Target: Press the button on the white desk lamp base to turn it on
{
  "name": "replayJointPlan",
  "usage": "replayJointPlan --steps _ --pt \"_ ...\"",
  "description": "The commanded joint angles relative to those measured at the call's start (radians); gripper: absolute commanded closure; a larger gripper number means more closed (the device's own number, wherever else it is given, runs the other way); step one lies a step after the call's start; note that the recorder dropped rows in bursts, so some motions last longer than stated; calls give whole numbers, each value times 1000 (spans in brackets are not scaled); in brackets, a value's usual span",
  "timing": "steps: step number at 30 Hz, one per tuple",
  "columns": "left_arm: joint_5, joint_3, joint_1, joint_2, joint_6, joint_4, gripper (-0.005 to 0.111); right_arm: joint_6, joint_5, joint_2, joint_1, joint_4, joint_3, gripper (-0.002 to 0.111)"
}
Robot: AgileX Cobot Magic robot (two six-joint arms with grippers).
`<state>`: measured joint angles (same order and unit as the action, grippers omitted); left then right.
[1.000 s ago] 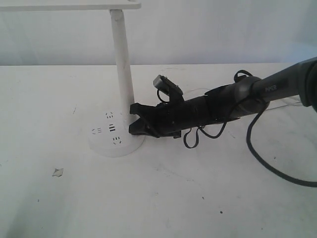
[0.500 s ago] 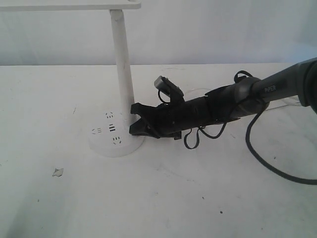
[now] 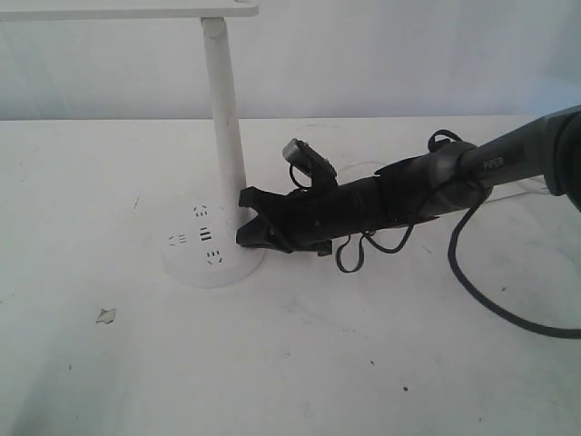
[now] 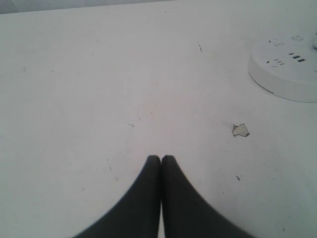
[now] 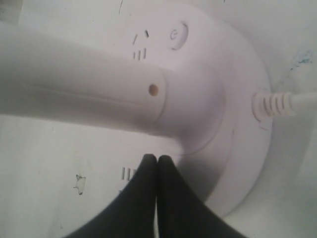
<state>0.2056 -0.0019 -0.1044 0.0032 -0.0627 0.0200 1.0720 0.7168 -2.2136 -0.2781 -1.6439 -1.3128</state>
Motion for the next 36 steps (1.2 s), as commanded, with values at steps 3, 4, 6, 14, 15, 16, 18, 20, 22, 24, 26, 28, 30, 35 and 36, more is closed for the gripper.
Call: replayJointPlan --steps 3,4,6,14,15,16,18,20,22,24,26,28,30,35,36 --pt "-2 2 8 -3 0 -4 107 8 20 13 0 -19 5 108" --pt "-2 2 8 -3 0 -4 107 8 22 12 0 -14 5 108" --pt "-2 2 8 -3 0 -4 107 5 24 8 0 7 7 108" --pt "-2 2 8 -3 0 -4 107 -3 -31 7 0 99 7 108" --pt "-2 2 8 -3 0 -4 107 -3 -32 6 0 102 7 108" --pt "-2 2 8 -3 0 -4 107 -5 -33 6 0 105 7 108" --pt "-2 2 8 -3 0 -4 107 -15 -37 6 0 106 7 108" --pt "-2 2 8 -3 0 -4 107 -15 -42 6 0 102 7 108" --pt "-2 2 8 -3 0 -4 107 -12 -27 8 0 54 5 108" --pt "-2 2 8 -3 0 -4 107 2 -16 17 0 27 -4 108" --pt "-2 2 8 -3 0 -4 107 2 -14 24 0 27 -19 108" --pt "-2 2 8 -3 0 -4 107 2 -14 25 0 29 -29 108" --pt "-2 2 8 -3 0 -4 107 0 -16 25 0 31 -31 108" --pt "-2 2 8 -3 0 -4 107 0 -1 24 0 49 -31 108" --pt "-2 2 8 -3 0 -4 107 0 9 25 0 47 -34 108"
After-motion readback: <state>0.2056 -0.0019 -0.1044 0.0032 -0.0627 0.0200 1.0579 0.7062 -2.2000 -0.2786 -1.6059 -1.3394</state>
